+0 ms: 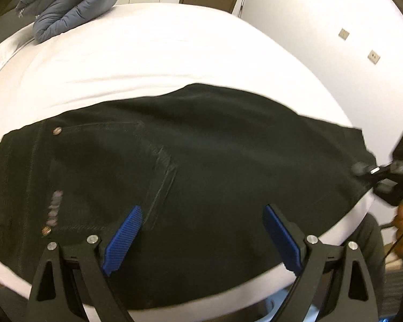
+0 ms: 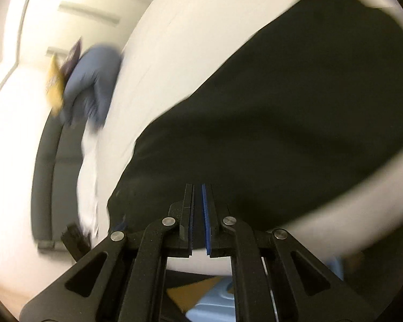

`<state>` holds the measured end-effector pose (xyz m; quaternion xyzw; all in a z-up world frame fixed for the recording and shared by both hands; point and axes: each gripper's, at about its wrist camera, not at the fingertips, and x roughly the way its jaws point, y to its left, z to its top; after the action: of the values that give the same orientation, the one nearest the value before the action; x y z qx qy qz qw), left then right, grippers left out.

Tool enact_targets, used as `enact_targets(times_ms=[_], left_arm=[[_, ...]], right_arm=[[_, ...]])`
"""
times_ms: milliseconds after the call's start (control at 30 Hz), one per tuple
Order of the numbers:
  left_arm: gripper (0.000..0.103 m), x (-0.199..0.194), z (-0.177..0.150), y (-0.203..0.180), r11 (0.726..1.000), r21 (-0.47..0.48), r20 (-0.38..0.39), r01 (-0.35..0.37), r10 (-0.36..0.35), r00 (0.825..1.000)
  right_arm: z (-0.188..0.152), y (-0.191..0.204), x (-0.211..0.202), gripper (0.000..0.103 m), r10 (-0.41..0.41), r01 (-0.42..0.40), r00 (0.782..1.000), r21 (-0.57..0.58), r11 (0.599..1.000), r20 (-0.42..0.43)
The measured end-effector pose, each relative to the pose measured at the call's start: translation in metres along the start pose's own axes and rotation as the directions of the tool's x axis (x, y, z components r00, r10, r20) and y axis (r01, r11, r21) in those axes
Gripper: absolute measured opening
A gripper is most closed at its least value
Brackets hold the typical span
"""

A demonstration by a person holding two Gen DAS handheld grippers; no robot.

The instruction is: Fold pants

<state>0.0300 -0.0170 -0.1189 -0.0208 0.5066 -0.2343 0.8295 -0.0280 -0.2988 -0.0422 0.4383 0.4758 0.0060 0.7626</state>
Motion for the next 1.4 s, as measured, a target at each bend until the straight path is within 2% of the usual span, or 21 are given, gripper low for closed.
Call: enact_targets(times_ms=[67, 100, 167, 267, 367, 533, 633, 733, 767, 833, 867, 900, 933, 967, 1033, 1067, 1133, 1233, 1267, 1333, 1400], left_arm=[[0.093, 0.015, 0.001, -0.002, 1.0, -0.01, -0.035, -0.009, 0.009, 0.999], [0.093, 0.023, -0.004, 0.001, 1.0, -0.018, -0.066, -0.021, 0.019, 0.998], [0.093, 0.021, -0.012, 0.005, 1.0, -0.007, -0.059, -0.017, 0.017, 0.998], [0.093, 0.011, -0.019, 0.011, 1.0, -0.008, -0.035, 0.004, -0.005, 0.999], [0.093, -0.003, -0.012, 0.027, 0.999, -0.039, 0.026, -0.011, 0.012, 1.0], [0.093, -0.022, 0.025, 0.073, 0.991, -0.126, 0.115, -0.045, 0.06, 0.992], [0.093, -0.015, 0.044, 0.099, 0.986, -0.138, 0.1, -0.098, 0.113, 0.989], [0.09, 0.002, 0.042, 0.134, 0.971, -0.198, 0.018, -0.134, 0.141, 0.99], [0.09, 0.002, 0.038, 0.142, 0.973, -0.202, 0.038, -0.109, 0.119, 0.992], [0.089, -0.001, 0.035, 0.145, 0.98, -0.178, 0.047, -0.09, 0.1, 0.994], [0.089, -0.004, 0.035, 0.145, 0.982, -0.16, 0.046, -0.097, 0.106, 0.993], [0.089, -0.006, 0.033, 0.148, 0.981, -0.148, 0.045, -0.125, 0.133, 0.99], [0.089, -0.007, 0.031, 0.152, 0.979, -0.149, 0.043, -0.137, 0.145, 0.989], [0.088, -0.01, 0.028, 0.161, 0.98, -0.166, 0.051, -0.111, 0.121, 0.991], [0.085, -0.018, 0.024, 0.173, 0.977, -0.2, 0.077, -0.079, 0.096, 0.992], [0.084, -0.02, 0.025, 0.176, 0.974, -0.212, 0.077, -0.079, 0.097, 0.992], [0.084, -0.031, 0.028, 0.174, 0.963, -0.214, 0.075, -0.166, 0.185, 0.98], [0.087, -0.044, 0.031, 0.14, 0.98, -0.141, 0.138, -0.144, 0.163, 0.977], [0.09, -0.039, 0.032, 0.122, 0.983, -0.089, 0.135, -0.158, 0.17, 0.976], [0.09, -0.024, 0.03, 0.096, 0.979, -0.013, 0.12, -0.204, 0.204, 0.972], [0.09, -0.004, 0.025, 0.092, 0.975, -0.009, 0.073, -0.223, 0.224, 0.972]], right_arm=[[0.045, 0.002, 0.076, 0.004, -0.091, 0.092, 0.995, 0.018, 0.996, -0.051], [0.034, -0.012, 0.083, 0.0, -0.134, 0.135, 0.989, 0.019, 0.991, -0.058], [0.011, -0.031, 0.077, 0.0, -0.084, 0.085, 0.996, 0.042, 0.996, -0.031], [-0.012, -0.05, 0.065, 0.0, -0.146, 0.146, 0.989, 0.025, 0.989, -0.004], [-0.027, -0.031, 0.055, 0.004, -0.333, 0.332, 0.943, -0.075, 0.94, -0.003], [0.008, 0.077, 0.114, 0.006, -0.093, 0.083, 0.995, -0.224, 0.971, -0.035], [0.028, 0.135, 0.178, 0.006, 0.059, -0.097, 0.989, -0.284, 0.954, -0.138], [0.045, 0.16, 0.271, 0.006, 0.122, -0.186, 0.966, -0.286, 0.94, -0.227], [0.067, 0.14, 0.276, 0.006, 0.133, -0.204, 0.956, -0.263, 0.943, -0.262], [0.075, 0.138, 0.336, 0.006, 0.014, -0.09, 0.961, -0.266, 0.96, -0.275], [0.077, 0.126, 0.345, 0.0, -0.032, -0.046, 0.96, -0.271, 0.962, -0.278], [0.087, 0.115, 0.359, 0.0, 0.015, -0.08, 0.955, -0.21, 0.974, -0.295], [0.099, 0.105, 0.36, 0.0, 0.091, -0.134, 0.957, -0.141, 0.981, -0.275], [0.105, 0.088, 0.344, 0.0, 0.092, -0.123, 0.971, -0.129, 0.984, -0.223], [0.124, 0.075, 0.309, 0.0, 0.027, -0.033, 0.998, -0.114, 0.993, -0.058], [0.131, 0.066, 0.292, 0.0, -0.02, 0.021, 1.0, -0.082, 0.996, 0.014], [0.135, 0.052, 0.259, 0.003, -0.037, 0.039, 0.997, -0.035, 0.999, 0.065], [0.103, 0.057, 0.235, 0.003, 0.086, -0.088, 0.996, -0.124, 0.988, -0.024], [0.079, 0.065, 0.245, 0.003, 0.139, -0.155, 0.984, -0.164, 0.974, -0.109], [0.045, 0.074, 0.27, 0.003, 0.133, -0.182, 0.966, -0.214, 0.96, -0.223], [0.028, 0.057, 0.289, 0.002, 0.084, -0.136, 0.966, -0.205, 0.969, -0.244]])
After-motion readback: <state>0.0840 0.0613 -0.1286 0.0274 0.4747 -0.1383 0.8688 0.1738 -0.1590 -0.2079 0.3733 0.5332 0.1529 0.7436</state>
